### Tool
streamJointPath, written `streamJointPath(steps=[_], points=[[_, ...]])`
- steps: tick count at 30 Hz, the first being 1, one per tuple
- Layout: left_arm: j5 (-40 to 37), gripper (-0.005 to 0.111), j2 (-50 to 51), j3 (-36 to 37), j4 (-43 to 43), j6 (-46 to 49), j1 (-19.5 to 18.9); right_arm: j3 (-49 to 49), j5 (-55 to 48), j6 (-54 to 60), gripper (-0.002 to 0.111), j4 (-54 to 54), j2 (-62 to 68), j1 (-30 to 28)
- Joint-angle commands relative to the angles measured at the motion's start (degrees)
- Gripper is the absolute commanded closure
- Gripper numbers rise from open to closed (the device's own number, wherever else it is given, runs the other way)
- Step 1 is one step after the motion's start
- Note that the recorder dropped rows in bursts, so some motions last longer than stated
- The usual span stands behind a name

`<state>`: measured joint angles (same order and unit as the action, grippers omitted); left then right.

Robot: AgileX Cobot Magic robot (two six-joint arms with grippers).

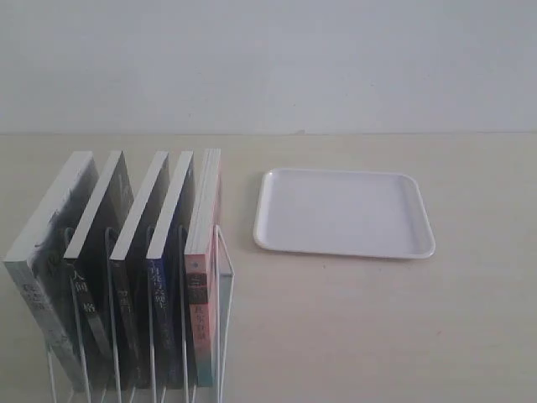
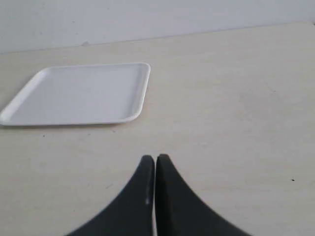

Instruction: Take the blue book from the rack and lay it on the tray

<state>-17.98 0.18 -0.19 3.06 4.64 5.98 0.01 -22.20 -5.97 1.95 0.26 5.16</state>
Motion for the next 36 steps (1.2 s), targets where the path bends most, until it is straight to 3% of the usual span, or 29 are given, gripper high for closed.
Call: streamJointPath(steps=[1, 14, 18, 19, 22, 26, 30, 33, 36], points=[[0.0, 0.102, -0.2, 0.2, 0.0, -0.4, -0.2, 0.0, 0.3, 0.7, 0.108, -0.5, -0.3, 0.0], [0.0, 0.102, -0.2, 0.2, 0.0, -0.4, -0.2, 0.0, 17.4, 0.9, 0.108, -1.1, -0.3, 0.0], [0.0, 0.102, -0.2, 0.2, 0.0, -0.4, -0.2, 0.0, 40.1, 0.1, 0.108, -1.1, -0.3, 0.0], [0.0, 0.102, -0.2, 0.2, 0.0, -0.4, -0.2, 0.0, 50.2, -3.1, 0.108, -0.7, -0.3, 0.0], [0.0, 0.102, -0.2, 0.2, 0.0, -0.4, -0.2, -2.3, 57.6, -7.0, 0.108, -0.7, -0.3, 0.0], [0.0, 0.102, -0.2, 0.2, 0.0, -0.4, -0.2, -24.0, 25.4, -9.3, 0.108, -5.7, 11.9, 0.0], [0.0, 0.102, -0.2, 0.2, 0.0, -0.4, -0.2, -36.4, -6.1, -8.9, 0.108, -3.5, 30.0, 0.0], [0.0, 0.102, -0.2, 0.2, 0.0, -0.4, -0.2, -39.5, -19.8, -6.0, 0.108, 1.7, 37.1, 0.0], [0.0, 0.102, -0.2, 0.2, 0.0, -0.4, -0.2, -40.2, -26.4, -3.8, 0.108, 7.0, 42.1, 0.0]])
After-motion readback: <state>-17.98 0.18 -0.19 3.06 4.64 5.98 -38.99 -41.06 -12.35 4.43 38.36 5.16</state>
